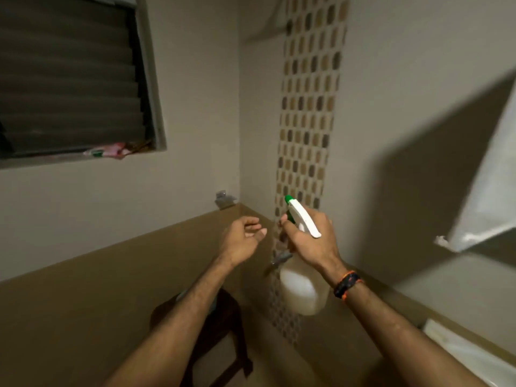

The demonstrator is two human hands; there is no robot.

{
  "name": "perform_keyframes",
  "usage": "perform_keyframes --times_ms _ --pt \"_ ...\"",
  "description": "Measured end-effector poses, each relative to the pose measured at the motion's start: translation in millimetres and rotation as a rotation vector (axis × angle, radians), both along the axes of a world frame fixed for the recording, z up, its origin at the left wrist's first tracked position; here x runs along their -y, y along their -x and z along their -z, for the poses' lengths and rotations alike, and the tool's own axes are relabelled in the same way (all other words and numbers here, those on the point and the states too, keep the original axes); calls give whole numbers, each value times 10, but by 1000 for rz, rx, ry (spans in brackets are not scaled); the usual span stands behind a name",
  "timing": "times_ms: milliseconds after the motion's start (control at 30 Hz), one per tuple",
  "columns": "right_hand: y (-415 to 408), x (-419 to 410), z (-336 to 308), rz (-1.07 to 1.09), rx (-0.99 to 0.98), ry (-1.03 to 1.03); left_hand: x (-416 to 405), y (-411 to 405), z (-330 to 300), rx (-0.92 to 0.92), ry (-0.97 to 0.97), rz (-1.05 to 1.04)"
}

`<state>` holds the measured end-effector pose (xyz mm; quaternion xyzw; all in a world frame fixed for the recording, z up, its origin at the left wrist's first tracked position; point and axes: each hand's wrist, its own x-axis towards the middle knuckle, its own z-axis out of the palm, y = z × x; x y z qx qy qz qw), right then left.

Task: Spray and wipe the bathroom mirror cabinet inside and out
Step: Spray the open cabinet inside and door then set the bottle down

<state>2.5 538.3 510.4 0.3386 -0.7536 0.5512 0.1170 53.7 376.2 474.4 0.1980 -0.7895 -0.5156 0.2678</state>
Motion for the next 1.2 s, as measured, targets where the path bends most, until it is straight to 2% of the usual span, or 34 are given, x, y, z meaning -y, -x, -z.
perform_keyframes --times_ms 267,433,600,767,1067,1200 --pt "92 -1683 -470 117 -92 52 -1664 464 -668 -105 126 165" --pt "247 -2590 -583 77 -45 97 -2577 560 -948 -149 201 70" --pt "475 -3168 -670 56 -32 110 -3135 682 -1104 -135 208 -14" --pt "783 -3391 -629 29 -10 117 -3383 926 -1126 -157 210 -112" --pt "1239 -3298 -503 -16 7 119 -3429 1334 -986 -376 167 -165" --pt "1367 -3243 -493 -58 9 110 -3345 1419 -952 -373 118 -197"
